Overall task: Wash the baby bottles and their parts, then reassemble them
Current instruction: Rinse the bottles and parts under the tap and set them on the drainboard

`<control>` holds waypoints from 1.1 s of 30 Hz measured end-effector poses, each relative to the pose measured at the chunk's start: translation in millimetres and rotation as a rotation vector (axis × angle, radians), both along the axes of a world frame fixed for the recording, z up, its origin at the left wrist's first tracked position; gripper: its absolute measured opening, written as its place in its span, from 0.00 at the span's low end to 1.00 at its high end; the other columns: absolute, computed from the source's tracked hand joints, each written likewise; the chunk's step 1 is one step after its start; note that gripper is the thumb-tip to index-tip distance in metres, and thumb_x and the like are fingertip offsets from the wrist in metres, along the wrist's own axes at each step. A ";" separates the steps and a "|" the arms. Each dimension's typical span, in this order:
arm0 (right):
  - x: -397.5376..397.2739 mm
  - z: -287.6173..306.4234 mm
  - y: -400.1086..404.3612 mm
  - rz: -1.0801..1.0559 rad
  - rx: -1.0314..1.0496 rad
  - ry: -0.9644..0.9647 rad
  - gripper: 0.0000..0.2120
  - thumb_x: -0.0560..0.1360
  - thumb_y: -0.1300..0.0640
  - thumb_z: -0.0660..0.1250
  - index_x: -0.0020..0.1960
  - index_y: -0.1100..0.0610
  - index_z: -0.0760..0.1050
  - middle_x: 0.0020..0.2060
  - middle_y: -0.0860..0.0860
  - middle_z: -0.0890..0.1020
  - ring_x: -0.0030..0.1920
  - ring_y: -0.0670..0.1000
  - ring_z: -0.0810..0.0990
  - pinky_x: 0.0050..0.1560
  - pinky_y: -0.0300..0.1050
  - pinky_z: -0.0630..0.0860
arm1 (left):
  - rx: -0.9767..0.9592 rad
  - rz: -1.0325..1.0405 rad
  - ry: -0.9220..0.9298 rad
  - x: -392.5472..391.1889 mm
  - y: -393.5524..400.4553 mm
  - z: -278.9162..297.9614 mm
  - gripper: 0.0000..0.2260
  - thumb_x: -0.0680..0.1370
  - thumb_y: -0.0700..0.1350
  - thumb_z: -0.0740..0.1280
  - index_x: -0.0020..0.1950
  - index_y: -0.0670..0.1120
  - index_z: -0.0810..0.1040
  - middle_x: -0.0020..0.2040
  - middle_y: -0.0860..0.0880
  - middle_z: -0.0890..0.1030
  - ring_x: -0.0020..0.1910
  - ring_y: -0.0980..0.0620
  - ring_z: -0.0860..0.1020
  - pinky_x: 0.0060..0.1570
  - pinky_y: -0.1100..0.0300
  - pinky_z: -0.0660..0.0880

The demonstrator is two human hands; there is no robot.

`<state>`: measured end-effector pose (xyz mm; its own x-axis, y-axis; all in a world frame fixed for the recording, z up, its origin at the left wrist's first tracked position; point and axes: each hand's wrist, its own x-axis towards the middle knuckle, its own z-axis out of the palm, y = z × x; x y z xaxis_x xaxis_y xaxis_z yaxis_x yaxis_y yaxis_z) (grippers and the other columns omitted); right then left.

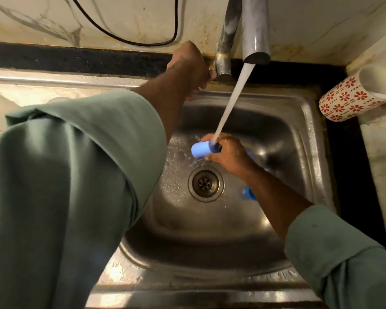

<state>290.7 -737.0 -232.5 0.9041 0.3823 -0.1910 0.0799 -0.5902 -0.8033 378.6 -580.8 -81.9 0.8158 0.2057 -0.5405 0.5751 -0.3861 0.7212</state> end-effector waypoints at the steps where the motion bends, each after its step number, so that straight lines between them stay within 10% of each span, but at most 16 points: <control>1: -2.7 1.6 0.9 -0.048 0.048 0.023 0.22 0.66 0.69 0.76 0.57 0.56 0.78 0.56 0.45 0.78 0.57 0.45 0.76 0.59 0.36 0.75 | 0.005 0.015 -0.014 -0.1 -0.6 -0.3 0.08 0.84 0.43 0.59 0.53 0.42 0.76 0.52 0.42 0.83 0.48 0.46 0.83 0.55 0.44 0.80; 7: -8.3 12.3 12.2 -0.563 0.380 0.456 0.05 0.72 0.54 0.74 0.44 0.52 0.79 0.36 0.51 0.83 0.30 0.44 0.78 0.32 0.37 0.72 | 0.043 -0.037 -0.027 7.2 4.7 -6.4 0.07 0.82 0.42 0.64 0.46 0.43 0.77 0.47 0.43 0.85 0.46 0.47 0.84 0.50 0.47 0.82; 13: -17.5 5.7 5.8 -0.754 0.733 1.063 0.17 0.75 0.41 0.65 0.40 0.54 0.76 0.34 0.53 0.82 0.29 0.46 0.75 0.26 0.35 0.71 | 0.012 0.049 -0.026 9.6 3.9 -8.5 0.09 0.82 0.39 0.59 0.43 0.43 0.75 0.49 0.41 0.85 0.49 0.44 0.84 0.51 0.43 0.81; 15: -20.0 9.4 10.2 -0.686 0.667 1.003 0.11 0.76 0.49 0.69 0.46 0.58 0.78 0.38 0.54 0.83 0.32 0.46 0.79 0.28 0.37 0.75 | 0.030 0.038 -0.029 9.8 2.8 -8.2 0.08 0.82 0.39 0.62 0.42 0.43 0.74 0.49 0.40 0.85 0.47 0.44 0.84 0.50 0.42 0.82; 19: -20.9 1.7 0.6 -0.296 0.058 0.112 0.21 0.66 0.71 0.75 0.55 0.58 0.75 0.55 0.52 0.76 0.54 0.49 0.78 0.50 0.36 0.78 | 0.107 0.000 -0.053 11.5 2.8 -11.6 0.06 0.79 0.42 0.70 0.45 0.44 0.75 0.43 0.44 0.84 0.42 0.48 0.84 0.41 0.47 0.84; 22: -15.3 5.2 -5.1 -0.075 0.033 -0.293 0.19 0.63 0.77 0.72 0.53 0.66 0.78 0.55 0.61 0.77 0.58 0.60 0.76 0.61 0.53 0.74 | 0.076 0.028 -0.023 13.0 9.2 -13.2 0.07 0.77 0.43 0.73 0.47 0.42 0.77 0.38 0.45 0.82 0.29 0.52 0.82 0.27 0.56 0.81; 28: -7.3 27.6 -9.0 -0.053 -0.003 -0.290 0.23 0.62 0.72 0.77 0.56 0.65 0.78 0.55 0.62 0.76 0.56 0.60 0.75 0.57 0.47 0.72 | -0.324 0.277 0.057 -4.9 1.5 -18.0 0.08 0.79 0.41 0.70 0.40 0.42 0.76 0.29 0.49 0.78 0.30 0.54 0.77 0.26 0.65 0.77; 33: -0.6 59.7 -9.8 0.026 0.042 -0.190 0.24 0.63 0.69 0.78 0.57 0.65 0.78 0.54 0.61 0.74 0.52 0.52 0.75 0.52 0.34 0.71 | 0.020 0.252 -0.333 -8.3 -29.8 -1.2 0.10 0.77 0.37 0.71 0.42 0.48 0.73 0.43 0.46 0.79 0.42 0.47 0.81 0.40 0.59 0.81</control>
<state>290.1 -746.8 -172.9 0.9122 0.4097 -0.0011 0.2472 -0.5525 -0.7960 370.3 -610.6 -83.1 0.8680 0.4294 -0.2493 0.3901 -0.2791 0.8775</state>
